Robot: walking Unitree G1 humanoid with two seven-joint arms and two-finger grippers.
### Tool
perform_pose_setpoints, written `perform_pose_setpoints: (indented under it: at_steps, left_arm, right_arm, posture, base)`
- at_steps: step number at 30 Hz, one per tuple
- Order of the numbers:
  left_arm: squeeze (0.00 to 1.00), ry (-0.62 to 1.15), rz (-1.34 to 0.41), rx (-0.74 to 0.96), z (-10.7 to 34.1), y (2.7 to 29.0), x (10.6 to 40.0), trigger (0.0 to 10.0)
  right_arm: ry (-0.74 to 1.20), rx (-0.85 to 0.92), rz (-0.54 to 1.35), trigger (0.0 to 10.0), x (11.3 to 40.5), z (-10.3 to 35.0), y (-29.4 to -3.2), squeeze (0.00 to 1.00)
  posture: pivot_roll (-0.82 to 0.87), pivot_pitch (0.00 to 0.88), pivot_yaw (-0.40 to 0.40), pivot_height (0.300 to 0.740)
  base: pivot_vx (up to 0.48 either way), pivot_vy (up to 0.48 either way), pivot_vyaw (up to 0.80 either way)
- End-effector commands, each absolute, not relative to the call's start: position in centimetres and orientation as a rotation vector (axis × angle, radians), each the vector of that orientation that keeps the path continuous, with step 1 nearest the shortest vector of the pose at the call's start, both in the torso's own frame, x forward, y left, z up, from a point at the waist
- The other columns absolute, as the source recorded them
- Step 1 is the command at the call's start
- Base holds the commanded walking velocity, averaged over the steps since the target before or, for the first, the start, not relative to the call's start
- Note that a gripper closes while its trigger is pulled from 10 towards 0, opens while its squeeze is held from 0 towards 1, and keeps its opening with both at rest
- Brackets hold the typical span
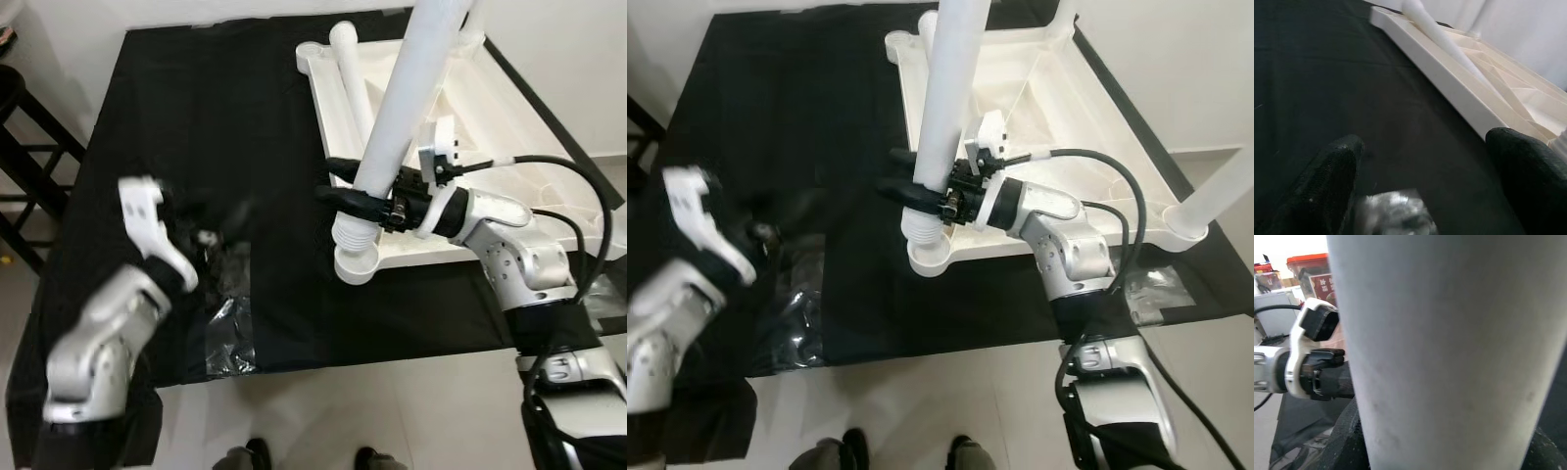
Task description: Building children table
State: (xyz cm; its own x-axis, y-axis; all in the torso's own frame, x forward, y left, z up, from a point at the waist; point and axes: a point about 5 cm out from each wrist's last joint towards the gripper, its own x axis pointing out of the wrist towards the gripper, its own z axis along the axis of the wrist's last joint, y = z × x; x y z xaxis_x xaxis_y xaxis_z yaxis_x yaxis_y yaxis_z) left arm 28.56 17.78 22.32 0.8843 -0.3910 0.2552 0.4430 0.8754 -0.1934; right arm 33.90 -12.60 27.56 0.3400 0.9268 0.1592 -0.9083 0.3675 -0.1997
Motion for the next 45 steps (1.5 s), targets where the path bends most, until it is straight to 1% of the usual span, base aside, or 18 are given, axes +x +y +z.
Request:
perform_pose_setpoints:
  at_steps: [1, 3, 5, 7, 8, 10, 12, 13, 17, 18, 19, 20, 21, 22, 28, 35, 37, 45]
  left_arm:
    - [0.00, -0.234, -0.432, -0.239, 22.5, 17.4, 27.6, 10.0]
    - [0.00, -0.236, -0.434, -0.227, 22.5, 17.3, 27.5, 10.0]
    - [0.00, -0.244, -0.417, -0.206, 22.3, 17.0, 27.4, 10.0]
    - [0.00, -0.250, -0.397, -0.205, 22.2, 16.8, 27.3, 10.0]
    - [0.00, -0.239, -0.385, -0.192, 21.8, 16.7, 27.3, 10.0]
    - [0.00, -0.225, -0.349, -0.184, 21.1, 16.4, 27.1, 10.0]
    - [0.00, -0.222, -0.336, -0.188, 21.0, 16.3, 27.0, 10.0]
    - [0.00, -0.219, -0.328, -0.185, 20.8, 16.1, 27.0, 10.0]
    - [0.00, -0.219, -0.330, -0.185, 20.7, 16.1, 26.9, 10.0]
    - [0.00, -0.225, -0.334, -0.195, 20.8, 16.0, 26.9, 10.0]
    - [0.00, -0.228, -0.342, -0.195, 20.7, 15.9, 27.0, 10.0]
    - [0.00, -0.230, -0.347, -0.194, 20.6, 15.8, 27.1, 10.0]
    - [0.00, -0.228, -0.354, -0.198, 20.4, 15.6, 27.1, 10.0]
    - [0.00, -0.228, -0.356, -0.199, 20.3, 15.4, 27.1, 10.0]
    - [0.00, -0.189, -0.386, -0.208, 18.9, 14.3, 26.7, 10.0]
    - [0.00, -0.168, -0.408, -0.214, 18.2, 13.7, 26.8, 10.0]
    - [0.00, -0.165, -0.422, -0.212, 17.9, 13.5, 26.9, 10.0]
    - [0.00, -0.160, -0.439, -0.202, 17.7, 13.0, 27.2, 10.0]
  right_arm:
    - [-0.259, -0.109, 1.207, 10.0, 33.3, 27.2, -11.7, 0.00]
    - [-0.258, -0.108, 1.208, 10.0, 33.3, 27.1, -11.5, 0.00]
    - [-0.259, -0.100, 1.204, 10.0, 32.9, 26.7, -11.2, 0.00]
    - [-0.263, -0.097, 1.196, 10.0, 32.8, 26.5, -11.0, 0.00]
    - [-0.271, -0.095, 1.193, 10.0, 32.5, 26.5, -11.0, 0.00]
    - [-0.292, -0.089, 1.186, 10.0, 31.7, 26.6, -11.2, 0.00]
    - [-0.297, -0.086, 1.185, 10.0, 31.3, 26.6, -11.3, 0.00]
    - [-0.299, -0.087, 1.179, 10.0, 30.9, 26.5, -11.4, 0.00]
    - [-0.298, -0.091, 1.164, 10.0, 30.7, 26.3, -11.4, 0.00]
    - [-0.294, -0.095, 1.148, 10.0, 30.4, 26.1, -11.3, 0.00]
    - [-0.269, -0.094, 1.122, 10.0, 30.2, 25.3, -11.0, 0.00]
    - [-0.251, -0.093, 1.104, 10.0, 30.1, 24.8, -10.8, 0.00]
    - [-0.198, -0.073, 1.055, 10.0, 30.2, 23.8, -10.5, 0.00]
    - [-0.161, -0.059, 1.020, 10.0, 30.3, 23.2, -10.4, 0.00]
    - [-0.139, -0.010, 0.942, 10.0, 29.7, 21.6, -10.2, 0.00]
    - [-0.152, -0.005, 0.962, 10.0, 29.4, 21.7, -10.1, 0.00]
    - [-0.157, -0.063, 0.993, 10.0, 29.3, 21.8, -9.9, 0.00]
    - [-0.156, -0.098, 1.041, 10.0, 28.9, 21.8, -9.3, 0.00]
  posture:
    - [-0.02, 0.288, -0.015, 0.740]
    - [-0.02, 0.288, -0.015, 0.740]
    - [-0.02, 0.246, -0.017, 0.740]
    - [-0.02, 0.240, -0.017, 0.740]
    - [-0.02, 0.200, -0.012, 0.740]
    - [-0.02, 0.167, -0.008, 0.740]
    - [-0.02, 0.161, -0.007, 0.740]
    - [-0.03, 0.133, -0.006, 0.740]
    - [-0.03, 0.105, -0.008, 0.740]
    - [-0.03, 0.105, -0.008, 0.740]
    - [-0.03, 0.073, -0.009, 0.740]
    - [-0.03, 0.069, -0.008, 0.740]
    - [-0.04, 0.055, -0.007, 0.740]
    - [-0.04, 0.055, -0.007, 0.740]
    - [-0.04, 0.021, 0.004, 0.740]
    - [-0.04, 0.004, 0.006, 0.740]
    - [-0.04, 0.000, 0.005, 0.740]
    - [-0.04, 0.000, 0.010, 0.740]
  base:
    - [0.000, 0.000, 0.00]
    - [0.000, 0.000, 0.00]
    - [0.000, 0.000, 0.00]
    - [0.000, 0.000, 0.00]
    - [0.000, 0.000, 0.00]
    - [0.000, 0.000, 0.00]
    - [0.000, 0.000, 0.00]
    - [0.000, 0.000, 0.00]
    - [0.000, 0.000, 0.00]
    - [0.000, 0.000, 0.00]
    - [0.000, 0.000, 0.00]
    - [0.000, 0.000, 0.00]
    - [0.000, 0.000, 0.00]
    - [0.000, 0.000, 0.00]
    - [0.247, 0.000, 0.40]
    - [0.345, 0.000, 0.78]
    - [0.352, 0.000, 0.00]
    - [0.312, 0.000, 0.00]
